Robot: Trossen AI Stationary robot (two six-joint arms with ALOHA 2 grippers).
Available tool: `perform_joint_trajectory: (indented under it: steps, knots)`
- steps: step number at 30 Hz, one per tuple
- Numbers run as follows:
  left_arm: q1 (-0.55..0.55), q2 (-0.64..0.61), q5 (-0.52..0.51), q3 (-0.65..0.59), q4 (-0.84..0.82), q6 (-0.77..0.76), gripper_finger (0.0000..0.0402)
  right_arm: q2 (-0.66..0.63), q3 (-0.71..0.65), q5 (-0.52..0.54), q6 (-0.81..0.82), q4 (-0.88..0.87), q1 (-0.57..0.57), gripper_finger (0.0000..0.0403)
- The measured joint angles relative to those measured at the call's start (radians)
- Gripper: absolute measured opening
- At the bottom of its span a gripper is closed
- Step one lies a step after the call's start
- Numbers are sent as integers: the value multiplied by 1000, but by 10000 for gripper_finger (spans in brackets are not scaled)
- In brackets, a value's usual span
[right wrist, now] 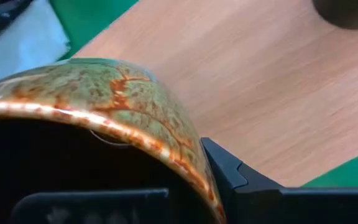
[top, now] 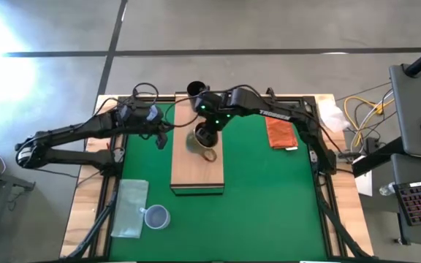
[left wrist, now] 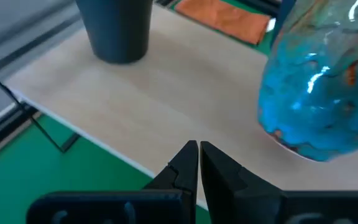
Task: Stack small to large cups/mugs on shelf
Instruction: Put the brown-blue mug on the shelf
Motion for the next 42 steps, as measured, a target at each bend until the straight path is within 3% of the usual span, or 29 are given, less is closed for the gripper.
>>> perform_joint_trajectory:
  steps: [6, 9, 13, 30, 42]
  knots:
    - [-1, 81, 31, -4, 42, 11, 3, 1, 26, 29, -6, 94, -3, 26]
    - [-2, 113, 86, -3, 145, 28, 3, 9, 50, 29, -5, 98, -13, 26]
    - [-1, 144, 85, 18, 147, 29, 3, 13, 51, 36, -7, 87, -27, 26]
    - [-17, 42, 106, 13, 171, 29, 3, 16, 48, 97, -18, 50, -84, 26]
    - [-27, 134, 135, 2, 231, 29, 3, 16, 46, 56, -11, 47, -84, 40]
